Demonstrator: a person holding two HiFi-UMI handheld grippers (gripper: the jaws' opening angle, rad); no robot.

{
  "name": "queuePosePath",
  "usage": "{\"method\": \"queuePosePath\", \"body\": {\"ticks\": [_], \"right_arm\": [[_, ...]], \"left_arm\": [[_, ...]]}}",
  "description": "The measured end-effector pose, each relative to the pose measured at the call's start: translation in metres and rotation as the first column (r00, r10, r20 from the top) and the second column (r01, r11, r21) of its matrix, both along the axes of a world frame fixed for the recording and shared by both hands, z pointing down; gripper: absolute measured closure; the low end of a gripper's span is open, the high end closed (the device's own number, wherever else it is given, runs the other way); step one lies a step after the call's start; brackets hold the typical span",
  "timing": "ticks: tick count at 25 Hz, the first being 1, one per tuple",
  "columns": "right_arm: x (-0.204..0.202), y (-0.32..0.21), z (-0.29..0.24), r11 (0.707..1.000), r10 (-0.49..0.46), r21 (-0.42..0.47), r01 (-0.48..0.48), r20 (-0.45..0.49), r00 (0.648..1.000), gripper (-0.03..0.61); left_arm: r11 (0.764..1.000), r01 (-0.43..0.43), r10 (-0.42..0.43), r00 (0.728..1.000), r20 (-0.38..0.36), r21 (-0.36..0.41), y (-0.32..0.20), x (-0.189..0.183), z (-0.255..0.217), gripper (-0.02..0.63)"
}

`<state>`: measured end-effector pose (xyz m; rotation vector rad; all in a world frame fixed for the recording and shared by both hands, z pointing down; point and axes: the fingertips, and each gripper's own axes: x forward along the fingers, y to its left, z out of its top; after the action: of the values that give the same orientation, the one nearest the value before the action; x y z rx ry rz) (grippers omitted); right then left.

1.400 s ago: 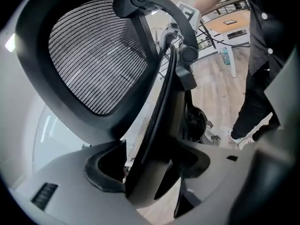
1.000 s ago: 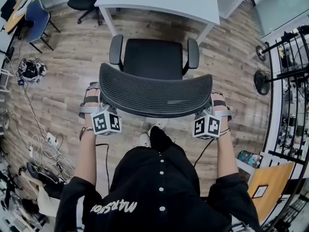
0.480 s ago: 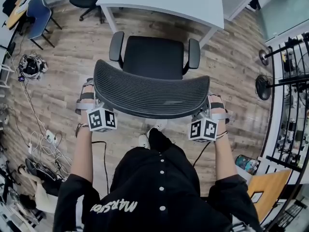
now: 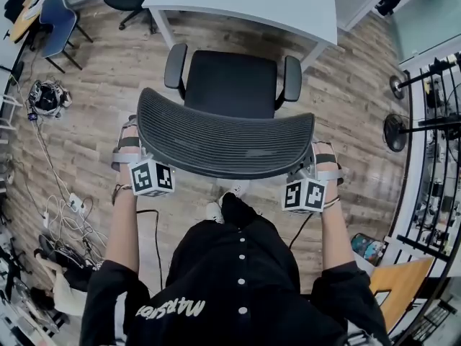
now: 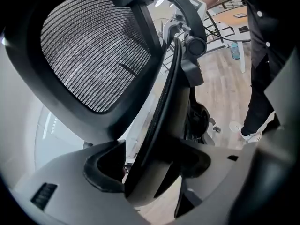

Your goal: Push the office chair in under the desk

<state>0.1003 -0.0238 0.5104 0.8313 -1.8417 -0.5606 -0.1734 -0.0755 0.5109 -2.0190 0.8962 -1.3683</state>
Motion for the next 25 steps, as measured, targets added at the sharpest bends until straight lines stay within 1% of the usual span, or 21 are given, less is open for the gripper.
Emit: {"method": "queuePosePath", "body": {"ticks": [3, 7, 15, 18, 22, 25], "right_arm": [[0.006, -0.012, 0.000, 1.000, -0.001, 0.003, 0.001, 0.002, 1.000, 0.307], [0.014, -0.024, 0.002, 1.000, -0.010, -0.016, 0.010, -0.007, 1.000, 0.308], [0.018, -0.052, 0.003, 0.999, -0.022, 0.025, 0.022, 0.008, 1.000, 0.310], [0.023, -0.062, 0.003, 0.999, -0.022, 0.025, 0.022, 0.006, 1.000, 0.308], [0.027, -0.074, 0.003, 1.000, -0.014, 0.008, 0.014, 0.000, 1.000, 0.308], [0.029, -0.083, 0.002, 1.000, -0.014, 0.016, 0.014, 0.002, 1.000, 0.308]], "left_arm": [[1.000, 0.017, -0.017, 1.000, 0.009, -0.012, -0.005, 0.005, 0.000, 0.299], [1.000, 0.023, -0.023, 1.000, 0.004, 0.002, -0.015, 0.012, 0.002, 0.299], [0.999, 0.042, -0.042, 0.999, 0.011, -0.014, -0.045, 0.016, 0.006, 0.299], [0.998, 0.054, -0.054, 0.998, 0.018, -0.015, -0.054, 0.020, 0.006, 0.298], [0.999, 0.054, -0.054, 0.998, 0.015, -0.002, -0.066, 0.024, 0.005, 0.298], [0.999, 0.044, -0.044, 0.999, 0.006, 0.017, -0.077, 0.026, 0.003, 0.298]]}}
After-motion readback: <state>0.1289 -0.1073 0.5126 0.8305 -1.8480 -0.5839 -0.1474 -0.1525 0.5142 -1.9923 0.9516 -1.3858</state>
